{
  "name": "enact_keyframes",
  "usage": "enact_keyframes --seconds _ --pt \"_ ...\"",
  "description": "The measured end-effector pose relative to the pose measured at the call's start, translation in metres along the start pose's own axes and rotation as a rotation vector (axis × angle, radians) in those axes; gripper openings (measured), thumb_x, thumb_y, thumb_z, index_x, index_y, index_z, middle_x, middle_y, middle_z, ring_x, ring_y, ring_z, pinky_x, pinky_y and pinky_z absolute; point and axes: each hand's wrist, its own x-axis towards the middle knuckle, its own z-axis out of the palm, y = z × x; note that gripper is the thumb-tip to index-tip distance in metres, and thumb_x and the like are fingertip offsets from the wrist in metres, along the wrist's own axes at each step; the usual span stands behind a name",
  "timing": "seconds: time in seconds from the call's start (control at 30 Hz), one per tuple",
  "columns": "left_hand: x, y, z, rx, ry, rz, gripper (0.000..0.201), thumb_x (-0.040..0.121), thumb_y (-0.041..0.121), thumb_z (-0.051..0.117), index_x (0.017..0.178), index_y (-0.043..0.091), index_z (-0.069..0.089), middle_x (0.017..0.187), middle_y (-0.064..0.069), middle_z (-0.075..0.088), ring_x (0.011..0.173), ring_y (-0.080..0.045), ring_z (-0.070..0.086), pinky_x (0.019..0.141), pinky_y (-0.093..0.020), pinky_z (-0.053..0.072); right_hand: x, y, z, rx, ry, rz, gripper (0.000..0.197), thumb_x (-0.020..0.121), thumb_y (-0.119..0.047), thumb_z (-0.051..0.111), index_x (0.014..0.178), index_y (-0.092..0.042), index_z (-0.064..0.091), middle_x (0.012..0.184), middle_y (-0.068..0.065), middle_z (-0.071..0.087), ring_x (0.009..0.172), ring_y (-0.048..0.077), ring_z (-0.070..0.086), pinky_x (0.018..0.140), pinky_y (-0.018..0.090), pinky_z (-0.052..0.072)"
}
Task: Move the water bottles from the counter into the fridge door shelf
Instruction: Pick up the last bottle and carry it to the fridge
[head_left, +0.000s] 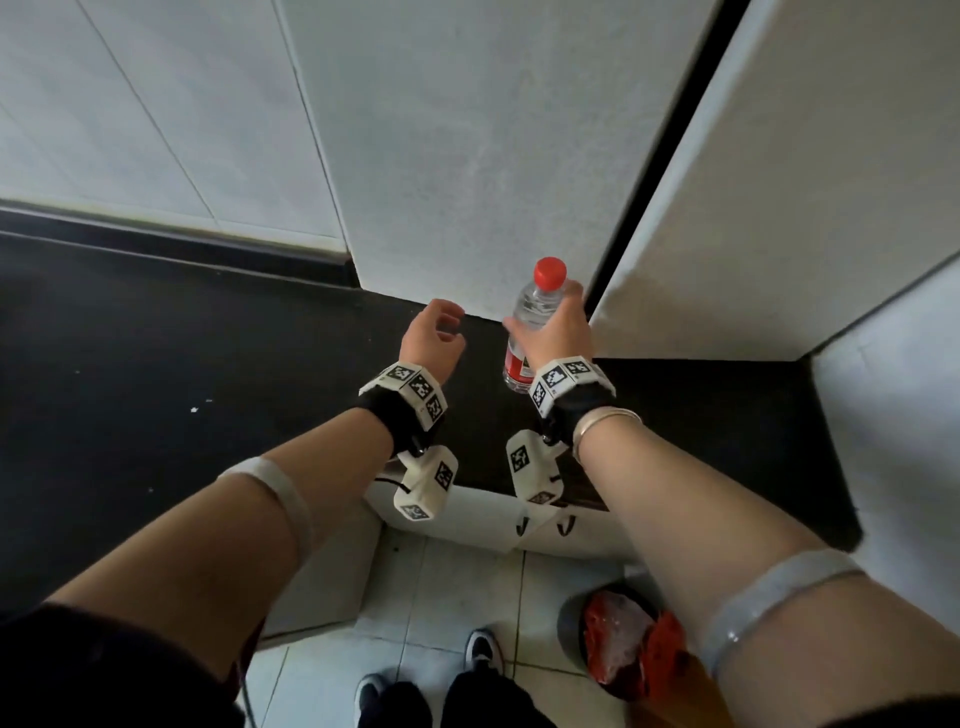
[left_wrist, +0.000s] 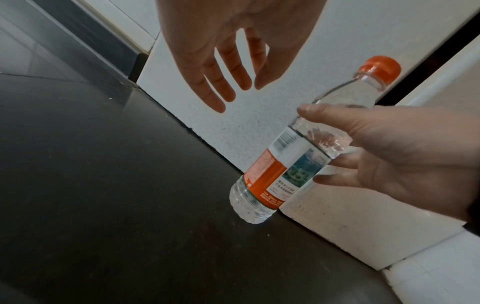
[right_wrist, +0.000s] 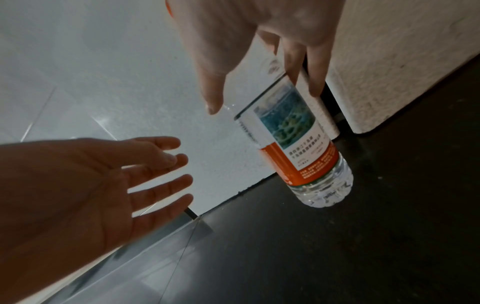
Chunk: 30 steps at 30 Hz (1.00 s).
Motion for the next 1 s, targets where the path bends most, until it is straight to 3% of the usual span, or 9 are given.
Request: enact_keyframes --seconds 0.23,0.47,0.57,0.77,1.0 --pt "0.005 -0.002 -0.005 0.021 -0.088 -0.001 0.031 0.085 0.004 0.054 0.114 0.013 0.053 0.112 -0.006 0.059 0.093 -0.016 0.056 0.083 -0.030 0.049 -0.010 -0.005 -0.003 -0.030 0.049 0.044 0.058 0.074 -0.031 0.074 0.120 -0.017 0.043 0.117 0.003 0.059 0.109 0.023 0.059 0.090 0.036 0.046" --pt "-0.010 0.002 -0.016 0.013 -0.210 0.051 0.033 0.085 0.004 0.055 0.116 0.016 0.052 0.112 -0.003 0.058 0.099 -0.017 0.057 0.081 -0.028 0.048 -0.056 -0.016 -0.020 -0.053 0.127 0.125 0.063 0.075 -0.032 0.074 0.125 -0.019 0.039 0.123 0.004 0.055 0.114 0.025 0.057 0.093 0.043 0.046" --pt "-0.028 0.004 -0.019 0.028 -0.283 0.117 0.034 0.085 0.003 0.054 0.117 0.015 0.052 0.113 -0.003 0.057 0.095 -0.013 0.054 0.079 -0.026 0.044 -0.087 -0.019 -0.031 -0.056 0.176 0.177 0.062 0.074 -0.036 0.074 0.123 -0.019 0.040 0.120 0.003 0.058 0.111 0.025 0.059 0.092 0.042 0.048" --pt "-0.078 0.008 -0.015 0.060 -0.468 0.230 0.035 0.085 0.003 0.054 0.117 0.015 0.053 0.114 -0.005 0.058 0.098 -0.015 0.055 0.080 -0.026 0.043 -0.165 -0.012 -0.058 -0.028 0.297 0.330 0.065 0.076 -0.035 0.072 0.128 -0.020 0.035 0.122 0.005 0.058 0.112 0.026 0.058 0.094 0.041 0.046" --pt "-0.153 0.020 0.017 0.103 -0.663 0.325 0.035 0.086 0.003 0.053 0.117 0.018 0.052 0.110 0.002 0.054 0.097 -0.011 0.053 0.083 -0.026 0.045 -0.256 0.018 -0.101 -0.043 0.459 0.502 0.071 0.079 -0.037 0.069 0.134 -0.020 0.029 0.127 0.007 0.056 0.114 0.029 0.057 0.093 0.040 0.046"
